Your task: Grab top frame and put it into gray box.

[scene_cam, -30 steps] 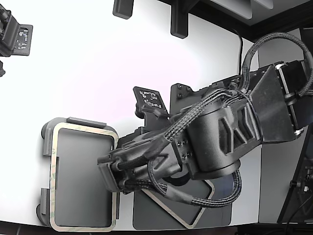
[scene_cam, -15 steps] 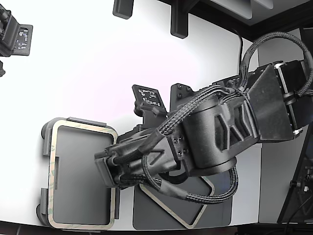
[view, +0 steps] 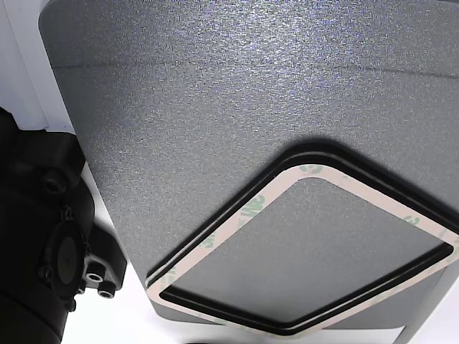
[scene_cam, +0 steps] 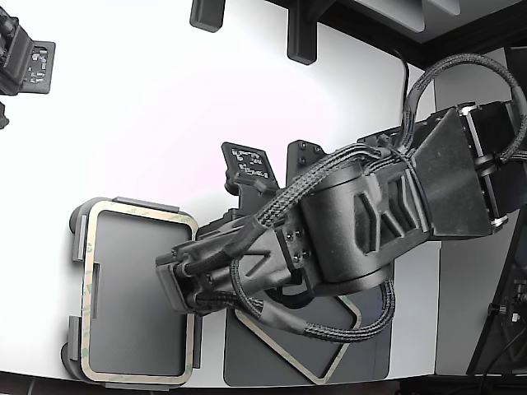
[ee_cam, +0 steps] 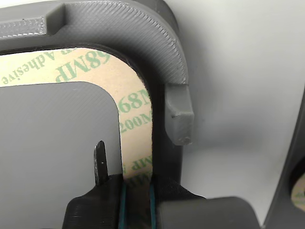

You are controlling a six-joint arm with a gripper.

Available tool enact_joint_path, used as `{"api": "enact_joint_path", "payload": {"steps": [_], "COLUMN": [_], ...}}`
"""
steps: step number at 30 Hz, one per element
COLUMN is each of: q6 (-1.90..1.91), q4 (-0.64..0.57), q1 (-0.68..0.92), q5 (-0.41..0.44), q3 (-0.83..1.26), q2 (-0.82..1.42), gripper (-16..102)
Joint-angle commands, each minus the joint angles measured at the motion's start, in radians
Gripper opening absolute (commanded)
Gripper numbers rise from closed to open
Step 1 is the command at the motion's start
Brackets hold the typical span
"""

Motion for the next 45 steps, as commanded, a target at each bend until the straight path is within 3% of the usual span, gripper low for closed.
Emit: {"api": "enact_joint_path", "payload": {"steps": [1,31,32,33,34,35,37,41,45], "q6": [0.002,0.017,0.017,0.020,0.018,0.017,0.014,-0.003,-0.063], "q4": [0.012,0.012,0.012,0.012,0.012,0.012,0.011,0.009,0.008], "q1": [-0.014,-0.014,-0.014,-0.012,-0.012,-0.011,-0.011,-0.008,-0.009], "q5": [-0.003,-0.005,-0.002,0.002,0.003,0.006,0.011,0.049,0.166], "q3": [-0.018,-0.038,-0.040,-0.041,-0.044,-0.048,-0.054,-0.095,-0.190], "q2": [0.018,-0.009,-0.008,-0.005,-0.002,0.003,0.008,0.023,0.054], "gripper": [-13,-10,14,98,68,94,100,100,100]}}
